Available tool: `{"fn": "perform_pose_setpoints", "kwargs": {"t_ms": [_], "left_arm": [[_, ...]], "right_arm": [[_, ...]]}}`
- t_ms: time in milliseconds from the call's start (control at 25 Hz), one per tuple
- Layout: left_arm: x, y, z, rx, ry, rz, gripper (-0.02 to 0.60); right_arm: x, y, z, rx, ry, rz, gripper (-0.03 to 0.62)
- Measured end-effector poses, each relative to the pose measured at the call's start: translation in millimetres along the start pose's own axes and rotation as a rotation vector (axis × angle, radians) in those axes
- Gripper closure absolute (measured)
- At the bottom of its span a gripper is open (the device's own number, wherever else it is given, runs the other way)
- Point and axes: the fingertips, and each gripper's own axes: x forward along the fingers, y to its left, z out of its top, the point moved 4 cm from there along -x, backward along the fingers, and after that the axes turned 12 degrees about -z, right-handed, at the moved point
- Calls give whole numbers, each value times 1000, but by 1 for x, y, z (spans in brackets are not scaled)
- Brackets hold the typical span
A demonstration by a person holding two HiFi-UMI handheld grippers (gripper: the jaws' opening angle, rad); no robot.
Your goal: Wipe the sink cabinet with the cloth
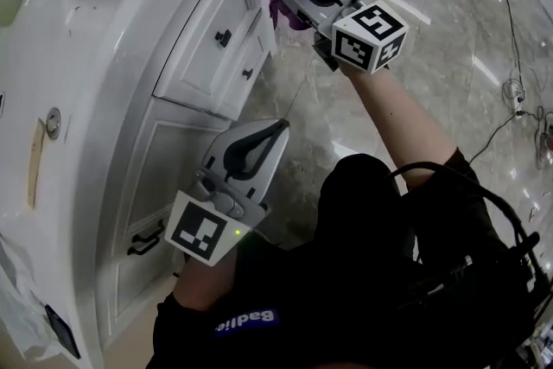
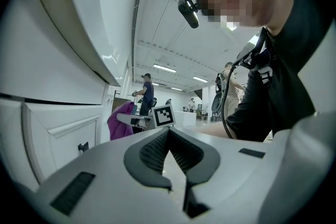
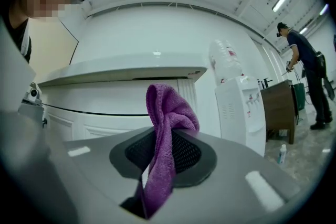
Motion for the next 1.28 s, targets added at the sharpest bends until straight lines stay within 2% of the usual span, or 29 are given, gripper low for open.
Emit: {"fn": "perform_pose_setpoints", "kwargs": {"t_ms": [320, 680, 1280], "left_arm": [[-14, -11, -11, -15, -4, 6, 577], [-25, -18, -13, -19, -2, 8, 577], [-31, -34, -21, -50, -5, -31, 577]], "right_arm": [[36, -12, 13, -125, 60, -13, 522], [40, 33, 22, -207, 56, 88, 522], [-11, 199, 11, -237, 60, 462, 522]]}}
